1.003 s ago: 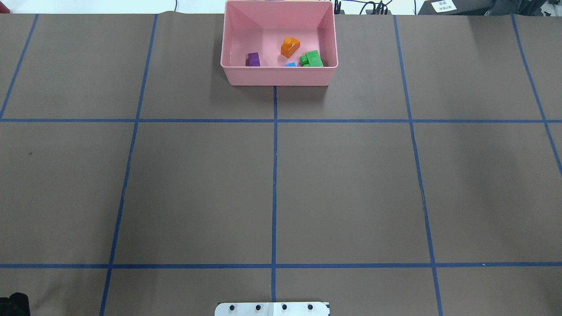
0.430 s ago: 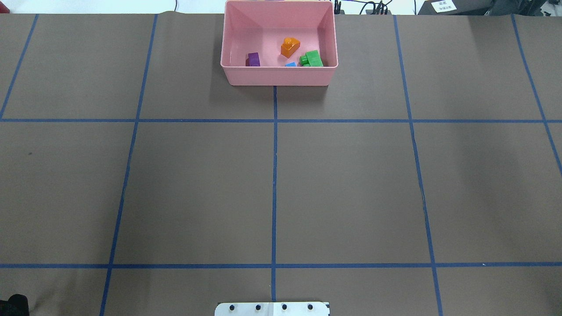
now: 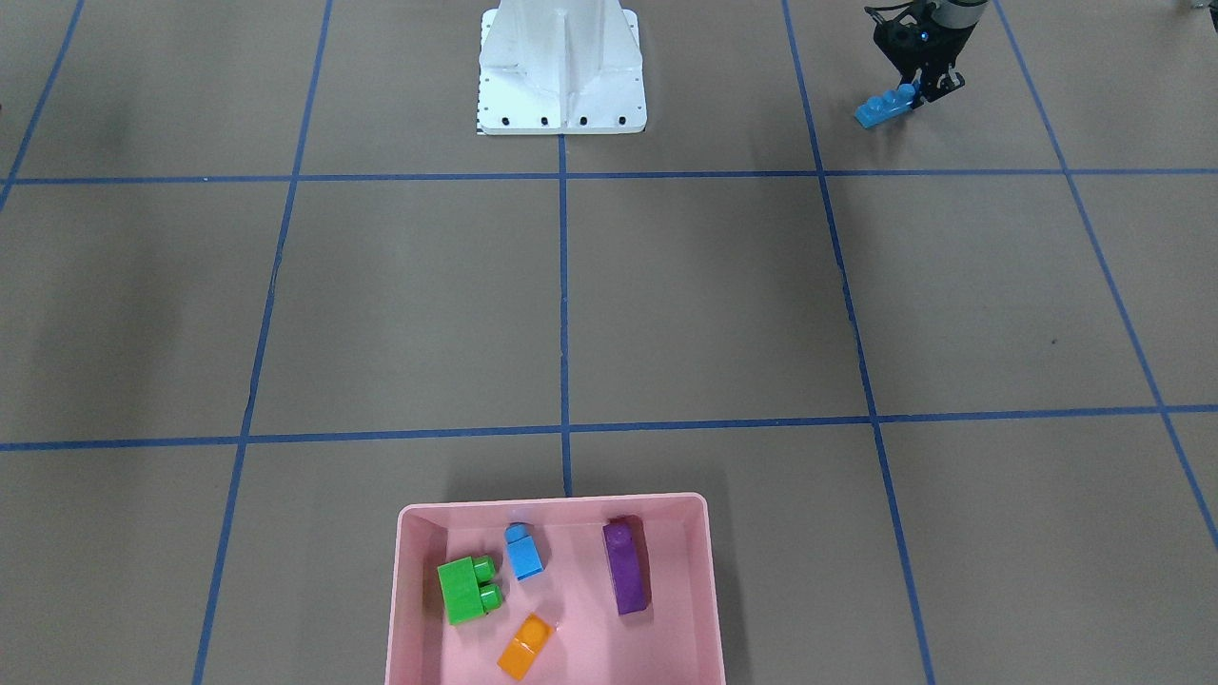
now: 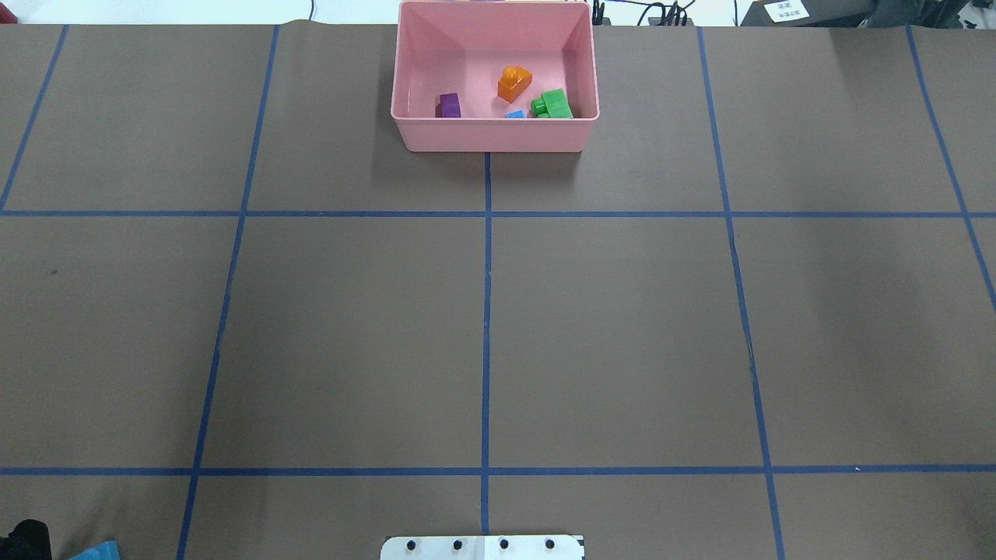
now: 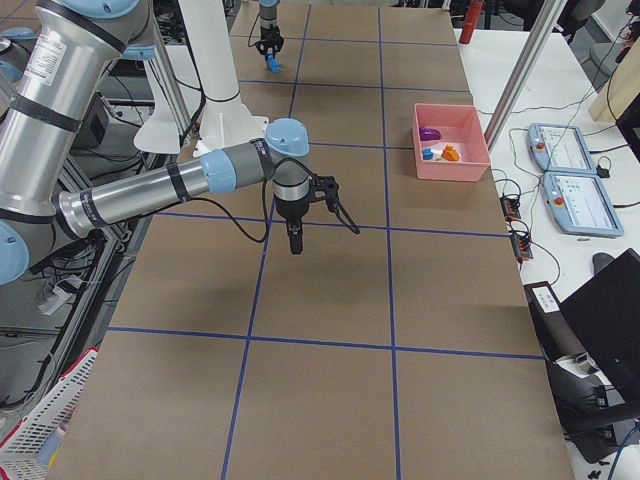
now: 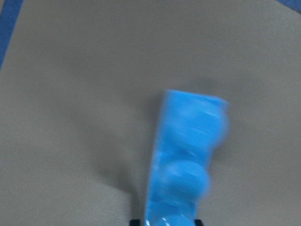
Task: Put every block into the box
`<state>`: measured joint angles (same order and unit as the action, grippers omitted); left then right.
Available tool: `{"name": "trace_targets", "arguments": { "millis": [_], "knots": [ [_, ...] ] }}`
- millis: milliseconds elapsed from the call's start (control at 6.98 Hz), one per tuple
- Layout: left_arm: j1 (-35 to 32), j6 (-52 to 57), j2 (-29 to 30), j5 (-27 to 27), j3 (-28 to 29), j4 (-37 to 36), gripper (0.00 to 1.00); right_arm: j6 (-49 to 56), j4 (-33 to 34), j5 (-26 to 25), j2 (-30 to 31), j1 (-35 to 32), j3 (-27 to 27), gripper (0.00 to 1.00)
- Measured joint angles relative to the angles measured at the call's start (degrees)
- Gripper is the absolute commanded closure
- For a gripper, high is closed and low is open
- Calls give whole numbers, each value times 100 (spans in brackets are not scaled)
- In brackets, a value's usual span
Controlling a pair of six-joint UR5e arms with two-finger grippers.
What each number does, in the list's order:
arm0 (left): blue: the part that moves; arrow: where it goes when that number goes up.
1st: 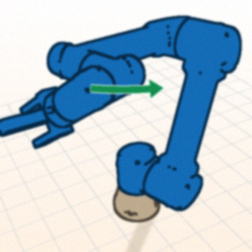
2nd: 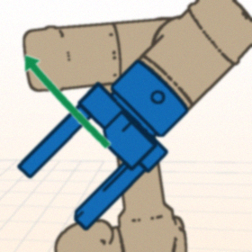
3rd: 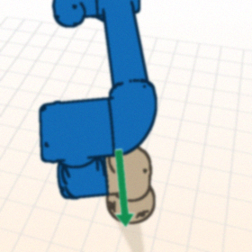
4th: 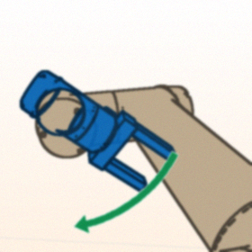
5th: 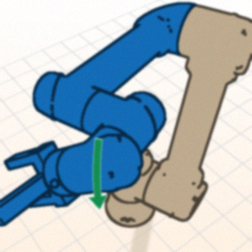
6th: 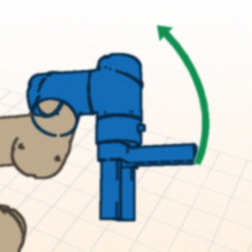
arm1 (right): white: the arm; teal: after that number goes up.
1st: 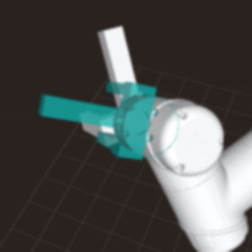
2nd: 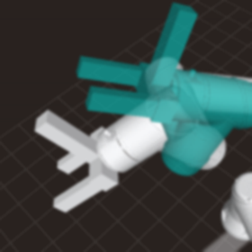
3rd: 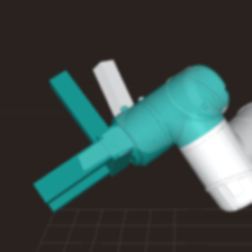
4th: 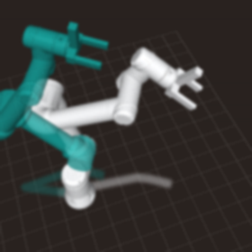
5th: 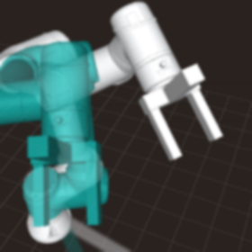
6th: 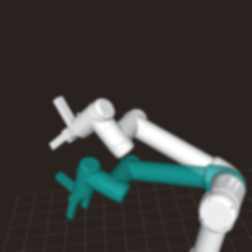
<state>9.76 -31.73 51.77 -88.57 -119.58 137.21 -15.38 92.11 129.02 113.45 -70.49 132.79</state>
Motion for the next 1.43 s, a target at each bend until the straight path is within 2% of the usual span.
{"name": "trace_targets", "arguments": {
  "millis": [287, 573, 860, 1146, 1290, 1433],
  "knots": [
    [-37, -417, -7, 6, -69, 19, 100, 10, -6, 8, -12, 0, -11, 0],
    [-133, -1458, 3, -3, -285, 47, 100, 160, -4, 118, 27, -154, -51, 0],
    [-558, -2498, 116, -44, -636, 58, 100, 903, 26, 303, 72, -715, -345, 0],
    [-899, -3224, 511, -79, -875, 60, 100, 1700, 48, 418, 190, -1343, -701, 0],
    [-1101, -3375, 665, -204, -974, 56, 100, 2018, 39, 416, 281, -1604, -896, 0],
    [-1506, -3428, 838, -581, -1023, 28, 100, 2252, 19, 399, 323, -1781, -1105, 0]
  ]
}}
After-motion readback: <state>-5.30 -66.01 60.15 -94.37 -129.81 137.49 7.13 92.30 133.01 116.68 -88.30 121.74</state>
